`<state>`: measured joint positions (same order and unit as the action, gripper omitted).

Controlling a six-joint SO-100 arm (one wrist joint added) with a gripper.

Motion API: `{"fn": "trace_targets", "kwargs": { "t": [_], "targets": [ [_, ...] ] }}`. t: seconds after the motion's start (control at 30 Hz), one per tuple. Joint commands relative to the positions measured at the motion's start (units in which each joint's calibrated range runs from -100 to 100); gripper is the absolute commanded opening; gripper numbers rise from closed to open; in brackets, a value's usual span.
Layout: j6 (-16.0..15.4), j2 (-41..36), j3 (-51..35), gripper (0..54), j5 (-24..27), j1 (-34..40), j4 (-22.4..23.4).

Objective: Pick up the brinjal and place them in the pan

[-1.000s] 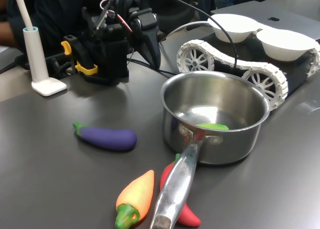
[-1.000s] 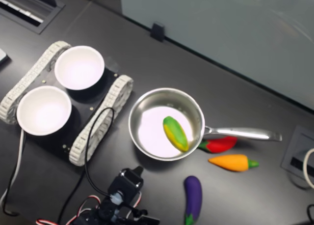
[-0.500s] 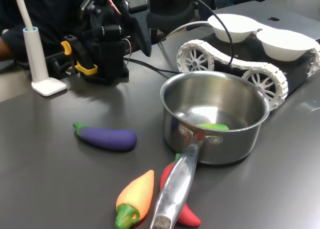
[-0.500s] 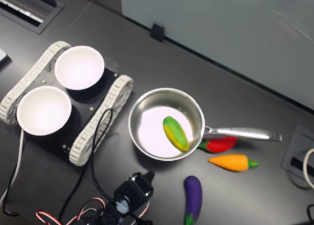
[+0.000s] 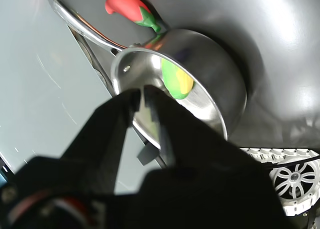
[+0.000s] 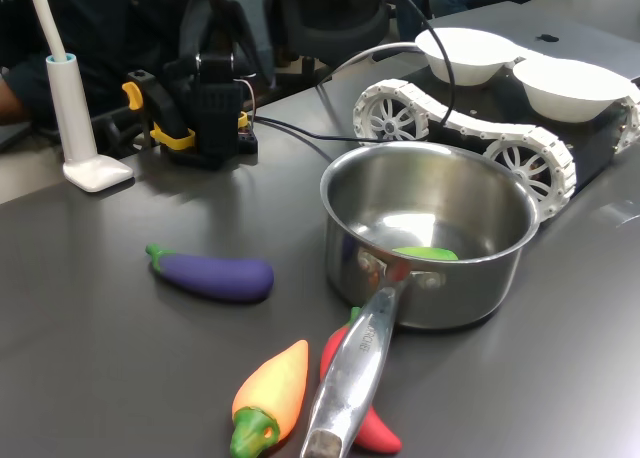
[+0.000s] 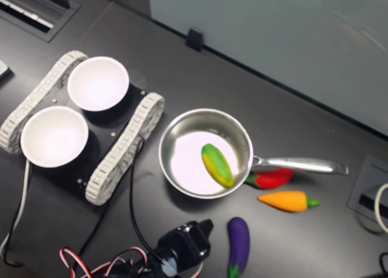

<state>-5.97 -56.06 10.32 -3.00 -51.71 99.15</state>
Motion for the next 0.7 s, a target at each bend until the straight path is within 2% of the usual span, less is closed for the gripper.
{"fn": "trace_targets", "kwargs": {
  "t": [0.0,0.67],
  "targets": [
    [-1.68,3.05,-6.45,0.6,1.12,-5.18,0.51],
    [-1.85,15.28,-15.54,2.6,4.35,-11.60,0.51]
  ]
}}
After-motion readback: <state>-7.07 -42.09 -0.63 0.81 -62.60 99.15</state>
